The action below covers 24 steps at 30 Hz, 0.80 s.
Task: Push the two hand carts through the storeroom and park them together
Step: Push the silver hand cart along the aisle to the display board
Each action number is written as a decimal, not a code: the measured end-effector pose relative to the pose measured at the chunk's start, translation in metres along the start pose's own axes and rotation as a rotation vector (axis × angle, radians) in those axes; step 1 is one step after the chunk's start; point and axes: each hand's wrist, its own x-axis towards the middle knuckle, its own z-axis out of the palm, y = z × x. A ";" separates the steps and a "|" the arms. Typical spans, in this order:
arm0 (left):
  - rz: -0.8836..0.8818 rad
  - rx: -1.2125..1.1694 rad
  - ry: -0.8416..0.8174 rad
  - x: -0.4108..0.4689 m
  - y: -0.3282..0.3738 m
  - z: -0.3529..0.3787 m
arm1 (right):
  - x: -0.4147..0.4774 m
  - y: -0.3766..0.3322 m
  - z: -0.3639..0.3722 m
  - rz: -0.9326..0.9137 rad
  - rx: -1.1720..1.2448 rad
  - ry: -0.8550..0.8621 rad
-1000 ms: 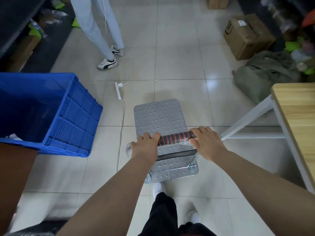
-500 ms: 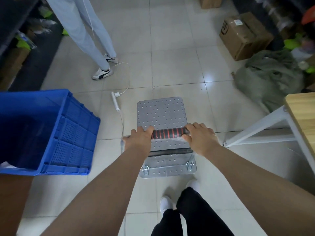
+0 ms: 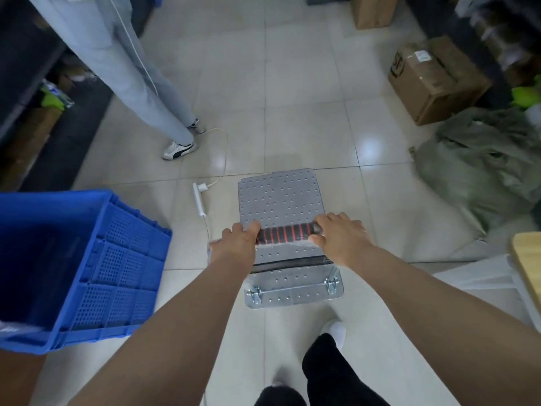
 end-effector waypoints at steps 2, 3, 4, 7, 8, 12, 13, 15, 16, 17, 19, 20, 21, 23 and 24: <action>-0.012 0.004 -0.012 0.012 0.004 -0.007 | 0.012 0.005 -0.008 -0.003 0.002 -0.005; -0.017 0.008 -0.016 0.018 0.006 -0.011 | 0.018 0.007 -0.011 -0.005 0.003 -0.003; -0.020 0.013 -0.017 0.024 0.007 -0.014 | 0.024 0.009 -0.014 -0.005 0.003 -0.002; -0.018 0.017 -0.020 0.047 0.008 -0.024 | 0.045 0.013 -0.024 0.009 0.009 -0.002; -0.014 0.014 -0.024 0.056 0.008 -0.028 | 0.052 0.015 -0.028 0.016 0.018 0.004; 0.011 0.013 -0.044 0.089 0.006 -0.043 | 0.078 0.019 -0.038 0.036 0.053 0.027; 0.018 0.014 -0.048 0.097 0.004 -0.047 | 0.085 0.019 -0.041 0.040 0.054 0.032; 0.031 0.013 -0.050 0.116 0.000 -0.056 | 0.102 0.018 -0.048 0.053 0.054 0.045; 0.039 0.012 -0.048 0.128 -0.002 -0.061 | 0.112 0.018 -0.052 0.058 0.054 0.052; 0.048 0.010 -0.046 0.140 -0.005 -0.066 | 0.122 0.017 -0.056 0.062 0.057 0.056; 0.058 0.006 -0.037 0.164 -0.011 -0.075 | 0.144 0.015 -0.065 0.062 0.062 0.063; 0.060 0.011 -0.034 0.176 -0.015 -0.079 | 0.155 0.014 -0.069 0.061 0.065 0.064; 0.060 0.023 -0.032 0.188 -0.018 -0.084 | 0.167 0.012 -0.074 0.061 0.068 0.063; 0.062 0.043 -0.036 0.212 -0.026 -0.094 | 0.190 0.009 -0.083 0.066 0.073 0.055; 0.064 0.042 -0.044 0.224 -0.029 -0.100 | 0.201 0.008 -0.087 0.071 0.075 0.054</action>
